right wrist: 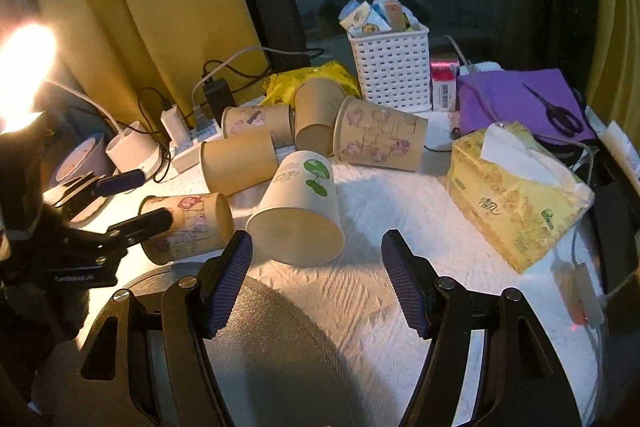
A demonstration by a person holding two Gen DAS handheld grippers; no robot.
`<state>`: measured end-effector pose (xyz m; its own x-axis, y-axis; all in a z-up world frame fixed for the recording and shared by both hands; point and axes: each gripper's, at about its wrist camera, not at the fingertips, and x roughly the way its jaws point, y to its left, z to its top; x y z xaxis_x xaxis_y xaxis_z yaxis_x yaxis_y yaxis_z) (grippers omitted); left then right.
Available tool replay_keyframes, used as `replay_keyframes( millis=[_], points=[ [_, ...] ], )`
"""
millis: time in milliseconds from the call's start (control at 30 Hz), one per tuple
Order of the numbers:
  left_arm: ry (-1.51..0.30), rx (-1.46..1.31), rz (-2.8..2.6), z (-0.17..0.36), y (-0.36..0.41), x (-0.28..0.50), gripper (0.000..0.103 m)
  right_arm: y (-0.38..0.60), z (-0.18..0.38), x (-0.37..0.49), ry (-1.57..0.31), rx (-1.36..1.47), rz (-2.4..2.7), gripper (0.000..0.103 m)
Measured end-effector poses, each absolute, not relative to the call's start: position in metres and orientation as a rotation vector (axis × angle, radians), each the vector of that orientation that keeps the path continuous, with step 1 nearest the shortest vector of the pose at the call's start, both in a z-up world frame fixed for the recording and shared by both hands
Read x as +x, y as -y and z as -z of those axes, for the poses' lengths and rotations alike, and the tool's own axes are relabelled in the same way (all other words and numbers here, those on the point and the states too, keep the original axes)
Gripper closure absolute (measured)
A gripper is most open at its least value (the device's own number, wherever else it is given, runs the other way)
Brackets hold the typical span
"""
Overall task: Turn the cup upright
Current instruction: 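Move the right tool toward the pink-printed paper cup lying on its side, then close the right gripper on the cup's side and lift it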
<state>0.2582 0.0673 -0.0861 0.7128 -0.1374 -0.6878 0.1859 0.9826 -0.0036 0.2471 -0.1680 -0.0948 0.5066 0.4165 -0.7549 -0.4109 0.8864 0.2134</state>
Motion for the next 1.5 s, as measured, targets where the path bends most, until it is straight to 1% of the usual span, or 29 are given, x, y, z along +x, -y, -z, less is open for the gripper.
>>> replay_keyframes(
  millis=[100,367,600,800,1033,1333,1500],
  points=[
    [-0.81,0.089,0.218,0.097,-0.065,0.267,0.02,0.17,0.099,0.25,-0.922,0.014,-0.495,0.033],
    [-0.868,0.136,0.237,0.116,-0.06,0.271,0.02,0.173,0.108,0.252,-0.946,0.035,-0.485,0.033],
    [-0.871,0.15,0.266,0.113,-0.059,0.27,0.022,0.178,0.106,0.243,-0.946,0.045,-0.475,0.033],
    [-0.871,0.109,0.294,0.104,-0.056,0.261,0.022,0.184,0.098,0.235,-0.937,0.05,-0.46,0.033],
    [-0.853,0.07,0.338,0.087,-0.047,0.231,0.022,0.187,0.081,0.219,-0.908,0.052,-0.459,0.033],
    [-0.8,0.055,0.407,0.054,-0.019,0.168,0.022,0.196,0.061,0.178,-0.887,0.048,-0.455,0.033],
    [-0.782,0.04,0.442,0.045,-0.002,0.129,0.022,0.205,0.053,0.147,-0.886,0.042,-0.447,0.033]
  ],
)
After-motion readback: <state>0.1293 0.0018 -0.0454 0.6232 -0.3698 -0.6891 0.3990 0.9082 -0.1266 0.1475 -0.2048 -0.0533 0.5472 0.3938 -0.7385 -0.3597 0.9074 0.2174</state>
